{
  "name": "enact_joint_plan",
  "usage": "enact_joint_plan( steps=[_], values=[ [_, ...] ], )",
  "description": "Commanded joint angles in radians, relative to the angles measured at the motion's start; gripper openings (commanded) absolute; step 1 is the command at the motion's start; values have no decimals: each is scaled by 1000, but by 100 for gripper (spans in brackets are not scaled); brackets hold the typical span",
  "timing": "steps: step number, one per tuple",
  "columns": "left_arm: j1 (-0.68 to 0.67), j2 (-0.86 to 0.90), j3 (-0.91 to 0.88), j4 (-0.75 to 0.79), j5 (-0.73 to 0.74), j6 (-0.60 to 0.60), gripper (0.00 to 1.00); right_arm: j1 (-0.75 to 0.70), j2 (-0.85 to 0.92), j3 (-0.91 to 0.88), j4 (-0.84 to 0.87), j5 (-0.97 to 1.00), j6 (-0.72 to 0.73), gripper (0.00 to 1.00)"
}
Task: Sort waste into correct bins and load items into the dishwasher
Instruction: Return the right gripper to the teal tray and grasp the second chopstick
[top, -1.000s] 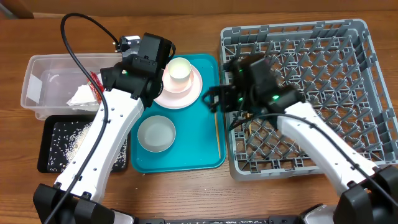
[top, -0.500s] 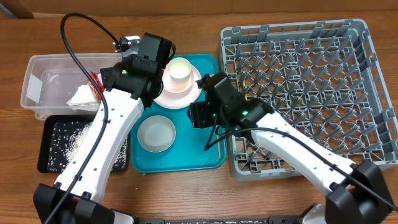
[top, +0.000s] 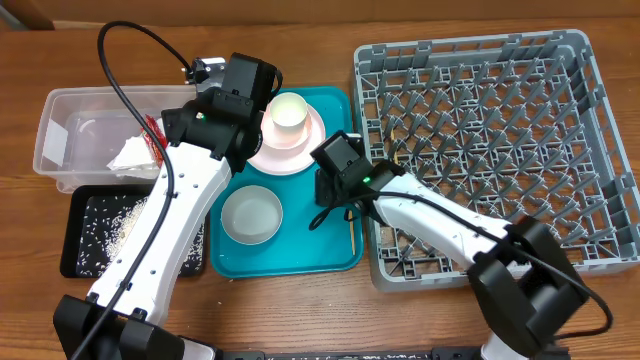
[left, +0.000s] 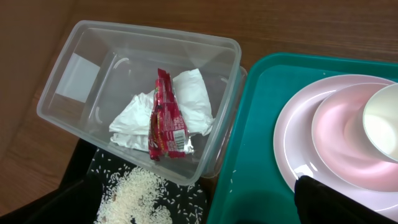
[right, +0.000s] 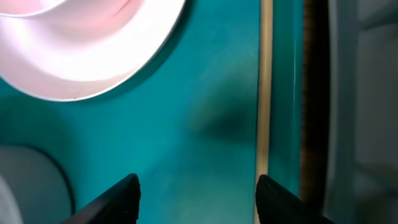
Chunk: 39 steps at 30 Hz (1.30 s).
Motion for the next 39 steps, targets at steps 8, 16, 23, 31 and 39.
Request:
enact_joint_plan(
  steps=[8, 16, 23, 31, 39],
  values=[
    [0, 0, 21, 1, -23, 3, 100, -7, 31, -9, -2, 49, 11, 59],
    [0, 0, 21, 1, -23, 3, 100, -7, 31, -28, 1, 108, 10, 51],
    [0, 0, 21, 1, -23, 3, 100, -6, 31, -33, 3, 148, 10, 50],
    [0, 0, 21, 1, -23, 3, 100, 30, 64, -34, 45, 215, 6, 50],
    [0, 0, 21, 1, -23, 3, 99, 38, 84, -34, 67, 214, -16, 46]
  ],
)
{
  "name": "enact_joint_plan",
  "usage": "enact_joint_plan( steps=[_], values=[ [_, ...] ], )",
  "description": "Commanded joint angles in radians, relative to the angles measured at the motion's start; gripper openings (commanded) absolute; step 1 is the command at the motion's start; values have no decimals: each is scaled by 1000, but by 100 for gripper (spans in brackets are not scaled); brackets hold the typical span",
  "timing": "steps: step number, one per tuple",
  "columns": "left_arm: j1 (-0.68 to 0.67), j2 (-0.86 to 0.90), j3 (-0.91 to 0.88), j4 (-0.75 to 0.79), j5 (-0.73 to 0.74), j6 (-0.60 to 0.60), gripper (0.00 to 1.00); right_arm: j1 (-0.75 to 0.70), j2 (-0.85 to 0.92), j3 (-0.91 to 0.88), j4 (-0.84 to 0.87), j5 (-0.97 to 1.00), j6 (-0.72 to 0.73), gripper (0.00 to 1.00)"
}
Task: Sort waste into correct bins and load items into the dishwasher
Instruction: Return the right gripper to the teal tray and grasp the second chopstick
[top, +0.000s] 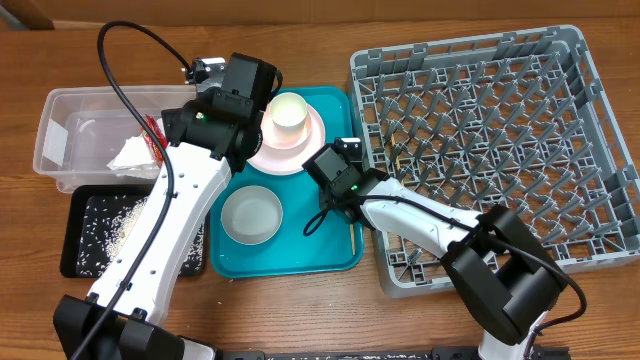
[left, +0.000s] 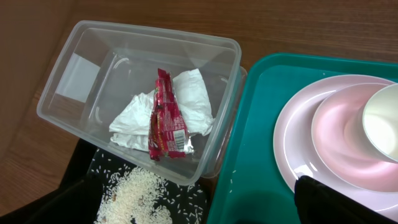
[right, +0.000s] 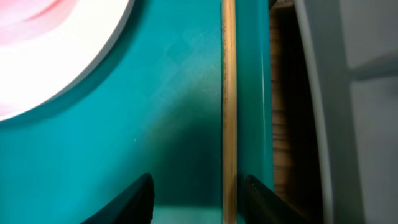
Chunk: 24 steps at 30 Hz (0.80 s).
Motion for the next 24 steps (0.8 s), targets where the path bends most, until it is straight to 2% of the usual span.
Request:
enact_joint_plan(
  steps=[1, 7, 12, 24],
  values=[
    [0, 0, 21, 1, -23, 3, 100, 4, 6, -9, 3, 29, -8, 46],
    [0, 0, 21, 1, -24, 4, 100, 4, 9, -9, 14, -13, 30, 44],
    [0, 0, 21, 1, -24, 3, 100, 4, 9, -9, -10, -59, 60, 37],
    [0, 0, 21, 1, -23, 3, 100, 1, 9, -9, -8, -6, 77, 38]
  ],
)
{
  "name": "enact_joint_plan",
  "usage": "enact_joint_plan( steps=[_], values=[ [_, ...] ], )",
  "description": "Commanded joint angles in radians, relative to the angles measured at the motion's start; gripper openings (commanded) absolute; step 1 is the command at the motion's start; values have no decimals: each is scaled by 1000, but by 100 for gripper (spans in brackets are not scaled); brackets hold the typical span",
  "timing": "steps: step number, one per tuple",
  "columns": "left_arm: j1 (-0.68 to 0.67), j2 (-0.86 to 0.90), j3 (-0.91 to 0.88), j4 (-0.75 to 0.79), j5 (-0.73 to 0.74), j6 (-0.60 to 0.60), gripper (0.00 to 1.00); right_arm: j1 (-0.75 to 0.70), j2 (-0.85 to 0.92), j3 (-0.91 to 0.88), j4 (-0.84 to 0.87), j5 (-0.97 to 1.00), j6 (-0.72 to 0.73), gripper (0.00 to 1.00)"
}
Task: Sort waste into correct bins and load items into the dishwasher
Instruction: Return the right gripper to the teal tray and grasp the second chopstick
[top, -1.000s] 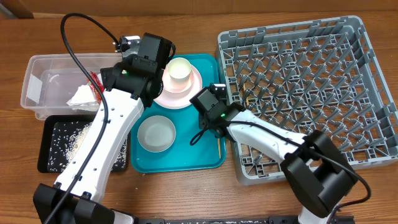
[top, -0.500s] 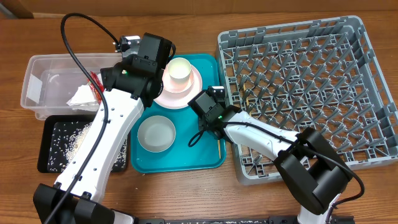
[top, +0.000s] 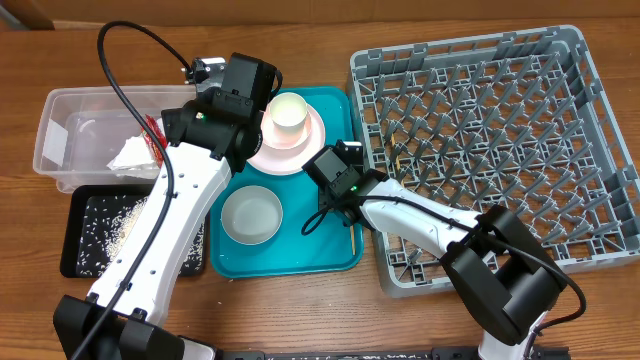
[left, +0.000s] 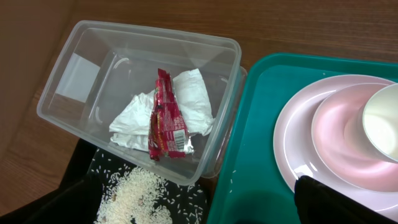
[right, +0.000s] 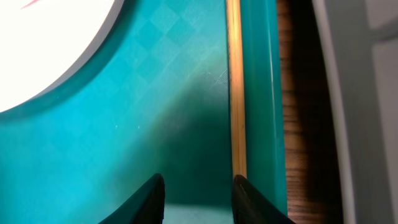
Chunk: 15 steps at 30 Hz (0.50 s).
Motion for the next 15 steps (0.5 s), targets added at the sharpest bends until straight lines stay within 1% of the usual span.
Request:
enact_joint_plan(
  steps=[1, 15],
  values=[
    [0, 0, 21, 1, -23, 3, 100, -2, 9, -7, 5, 33, 11, 38],
    [-1, 0, 21, 1, -23, 3, 100, -2, 18, -10, -19, 33, 12, 38]
  ],
)
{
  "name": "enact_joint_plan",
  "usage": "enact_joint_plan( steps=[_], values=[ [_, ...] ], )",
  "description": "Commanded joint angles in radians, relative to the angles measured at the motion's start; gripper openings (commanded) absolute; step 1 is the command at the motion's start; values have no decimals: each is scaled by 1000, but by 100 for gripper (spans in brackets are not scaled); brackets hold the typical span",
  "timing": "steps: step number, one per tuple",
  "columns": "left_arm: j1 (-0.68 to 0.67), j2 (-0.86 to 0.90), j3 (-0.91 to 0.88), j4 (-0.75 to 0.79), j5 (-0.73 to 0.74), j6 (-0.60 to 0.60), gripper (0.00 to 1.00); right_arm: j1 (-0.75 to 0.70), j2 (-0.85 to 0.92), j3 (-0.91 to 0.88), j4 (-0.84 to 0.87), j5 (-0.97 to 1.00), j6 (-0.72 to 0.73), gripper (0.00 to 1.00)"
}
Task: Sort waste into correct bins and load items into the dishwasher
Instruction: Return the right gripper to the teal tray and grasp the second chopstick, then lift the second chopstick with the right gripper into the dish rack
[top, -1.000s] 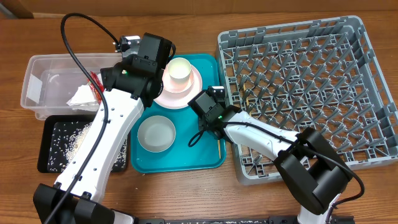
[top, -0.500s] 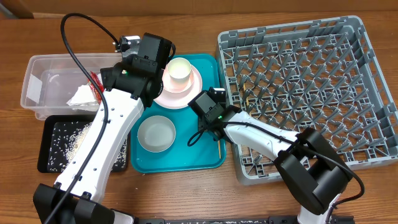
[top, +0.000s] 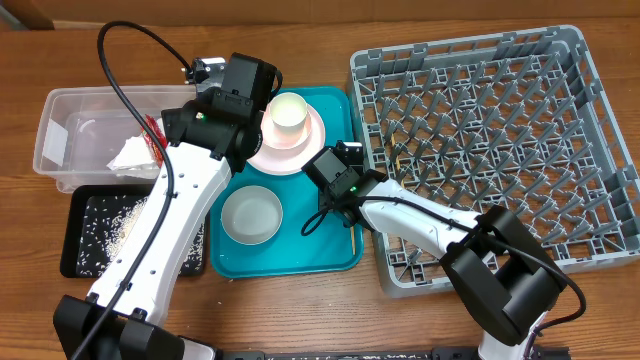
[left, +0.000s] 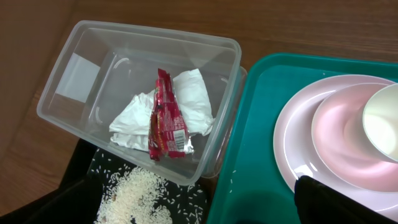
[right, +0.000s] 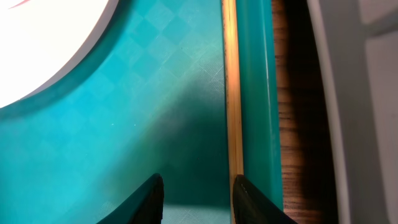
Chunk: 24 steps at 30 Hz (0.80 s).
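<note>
A wooden chopstick (right: 231, 93) lies along the right rim of the teal tray (right: 124, 124), also seen as the chopstick (top: 352, 236) from overhead. My right gripper (right: 198, 200) is open low over the tray; its right finger (right: 249, 202) touches or nearly touches the chopstick's side. Two stacked pink plates (top: 300, 140) carry a cup (top: 287, 112), and a white bowl (top: 251, 214) sits in the tray. The grey dishwasher rack (top: 480, 140) stands on the right. My left gripper (left: 196, 208) hangs open over the tray's left edge, only one finger (left: 323, 202) showing clearly.
A clear plastic bin (left: 87, 74) holds white tissue (left: 186, 102) and a red wrapper (left: 166, 118). In front of it a black tray (top: 100, 232) contains spilled rice. A narrow strip of wooden table (right: 289, 124) separates the teal tray from the rack.
My right gripper has shifted slightly, so the chopstick and tray rim sit a little further left in its view. Its jaws keep the same gap. The left arm has not moved.
My right gripper first hung wide open over the tray's right side with the chopstick near its right finger. Later its jaws stood narrower and closer to the tray, the chopstick at the right finger's inner edge, as now. The left gripper stayed by the bin throughout.
</note>
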Motion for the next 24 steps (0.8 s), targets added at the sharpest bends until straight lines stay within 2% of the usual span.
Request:
enact_joint_plan(
  steps=[1, 5, 17, 19, 24],
  values=[
    [0, 0, 21, 1, -23, 3, 100, -5, 18, -10, -2, 26, 9, 38],
    [0, 0, 21, 1, -23, 3, 100, -5, 18, -10, 15, 99, 8, 45],
    [0, 0, 21, 1, -23, 3, 100, -5, 42, -11, 19, 84, 5, 45],
    [0, 0, 21, 1, -23, 3, 100, -5, 42, -11, 27, 43, 5, 44],
    [0, 0, 21, 1, -23, 3, 100, -5, 42, -11, 39, -25, 5, 33]
  ],
)
